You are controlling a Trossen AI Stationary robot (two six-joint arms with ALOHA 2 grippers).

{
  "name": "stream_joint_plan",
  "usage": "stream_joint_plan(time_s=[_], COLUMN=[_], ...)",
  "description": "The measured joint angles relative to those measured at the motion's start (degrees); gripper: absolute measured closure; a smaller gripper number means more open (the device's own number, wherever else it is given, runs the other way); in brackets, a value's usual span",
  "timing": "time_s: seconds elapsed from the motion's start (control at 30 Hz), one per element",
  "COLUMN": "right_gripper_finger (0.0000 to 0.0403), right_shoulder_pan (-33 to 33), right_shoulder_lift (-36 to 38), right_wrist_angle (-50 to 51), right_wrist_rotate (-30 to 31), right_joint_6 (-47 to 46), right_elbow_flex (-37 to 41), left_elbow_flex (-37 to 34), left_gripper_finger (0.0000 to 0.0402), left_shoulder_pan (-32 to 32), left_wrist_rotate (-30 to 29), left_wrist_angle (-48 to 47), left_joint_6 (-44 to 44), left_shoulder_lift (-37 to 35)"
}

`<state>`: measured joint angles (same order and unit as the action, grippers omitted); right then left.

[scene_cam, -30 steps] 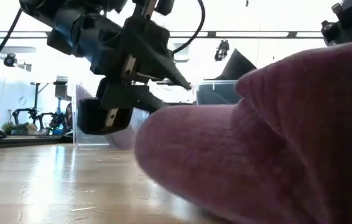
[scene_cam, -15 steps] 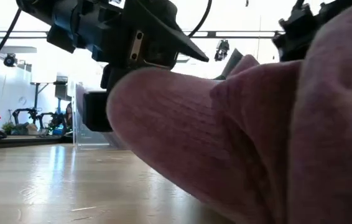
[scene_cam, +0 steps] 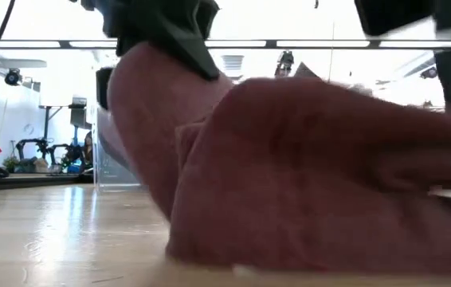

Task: Pick & Place hat
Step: Put the red cap into the left transparent bin

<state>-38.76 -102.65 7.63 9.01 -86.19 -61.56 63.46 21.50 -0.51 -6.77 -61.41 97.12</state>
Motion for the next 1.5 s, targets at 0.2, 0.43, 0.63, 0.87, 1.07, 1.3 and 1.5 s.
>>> stream_joint_plan(time_s=[0.2,0.43,0.63,0.87,1.07,1.3,1.5], right_gripper_finger=[0.02,0.02,0.02,0.02,0.02,0.02,0.02], right_shoulder_pan=[-1.87,-3.46,-2.23,-1.56,-1.58,-1.58,-1.57], right_shoulder_lift=[10.61,23.09,26.94,25.88,25.01,24.46,24.28], right_wrist_angle=[7.14,20.72,23.64,23.68,24.22,26.52,26.61], right_wrist_rotate=[6.59,22.98,26.48,25.74,24.26,23.91,23.94], right_joint_6=[6.78,7.35,10.09,10.35,8.31,4.92,4.88], right_elbow_flex=[-0.13,-0.15,-0.13,-0.14,-0.1,-0.01,-0.02], left_elbow_flex=[10.38,36.81,50.01,44.85,32.33,16.92,15.91], left_gripper_finger=[0.0395,0.0396,0.0396,0.0396,0.0396,0.0381,0.0364], left_shoulder_pan=[1.8,12.05,14.12,2.1,-11.95,-26.19,-25.3], left_wrist_rotate=[-15.33,-56.17,-67.98,-50.93,-43.69,-10.07,-11.7], left_wrist_angle=[-17.08,-57.55,-83.37,-83.36,-83.16,-82.56,-77.08], left_joint_6=[2.43,4.18,-5.0,23.54,27.46,25.18,25.36], left_shoulder_lift=[-8.95,-14.3,-11.43,-9.1,-8.7,-10.21,-12.56])
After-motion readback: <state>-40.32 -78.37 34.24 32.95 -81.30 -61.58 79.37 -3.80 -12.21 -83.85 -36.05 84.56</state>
